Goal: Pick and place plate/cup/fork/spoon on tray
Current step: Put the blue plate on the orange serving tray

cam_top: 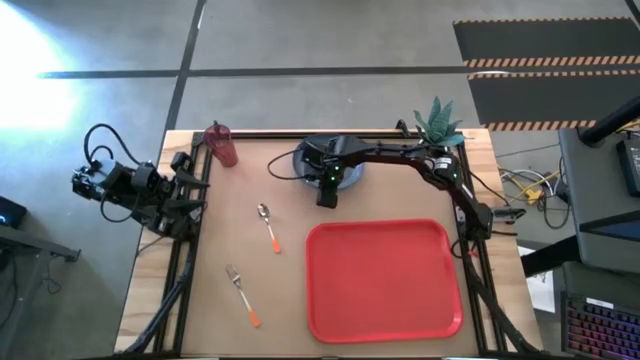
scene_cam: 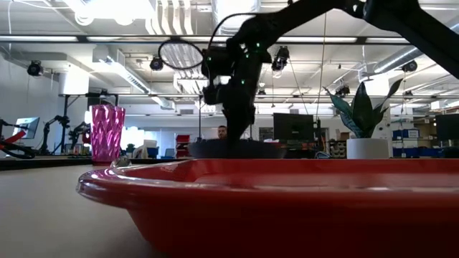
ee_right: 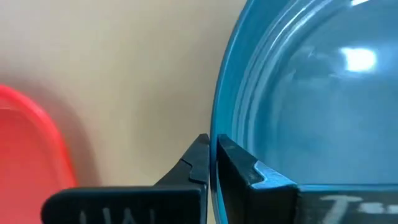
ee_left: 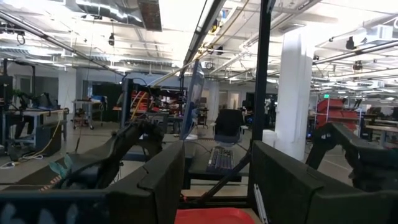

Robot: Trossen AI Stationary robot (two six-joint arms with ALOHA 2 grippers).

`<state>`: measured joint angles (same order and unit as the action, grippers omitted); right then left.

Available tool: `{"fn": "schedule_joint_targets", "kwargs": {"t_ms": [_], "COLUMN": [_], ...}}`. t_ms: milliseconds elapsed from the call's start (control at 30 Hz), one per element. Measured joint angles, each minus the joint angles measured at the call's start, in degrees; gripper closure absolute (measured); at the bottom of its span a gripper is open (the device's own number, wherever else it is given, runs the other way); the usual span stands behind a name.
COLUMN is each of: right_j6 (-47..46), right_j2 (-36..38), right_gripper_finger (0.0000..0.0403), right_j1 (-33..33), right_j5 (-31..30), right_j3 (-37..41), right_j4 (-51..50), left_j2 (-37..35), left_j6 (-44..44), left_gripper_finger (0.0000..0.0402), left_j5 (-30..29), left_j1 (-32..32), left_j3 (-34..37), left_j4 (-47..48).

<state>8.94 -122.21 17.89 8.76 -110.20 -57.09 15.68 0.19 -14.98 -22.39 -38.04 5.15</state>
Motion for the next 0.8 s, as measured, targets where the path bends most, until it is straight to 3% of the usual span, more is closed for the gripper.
{"fn": "schedule_joint_targets", "kwargs": {"t_ms": [267, 500, 800], "right_j6": [-1.9, -6.6, -21.8], "right_j2": [5.3, 12.7, 21.3], "right_gripper_finger": [0.0396, 0.0396, 0.0396], "right_j1": [-1.3, -4.6, -16.2], "right_j5": [-1.4, -7.3, -11.7], "right_j3": [-5.4, -6.7, -6.7], "right_j4": [-5.8, -13.7, -21.5], "left_j2": [0.0, 0.0, 0.0], "left_j6": [0.0, 0.0, 0.0], "left_gripper_finger": [0.023, 0.023, 0.023], "left_j5": [0.0, 0.0, 0.0], "left_j1": [0.0, 0.0, 0.0], "left_j3": [0.0, 0.0, 0.0], "left_j4": [0.0, 0.0, 0.1]}}
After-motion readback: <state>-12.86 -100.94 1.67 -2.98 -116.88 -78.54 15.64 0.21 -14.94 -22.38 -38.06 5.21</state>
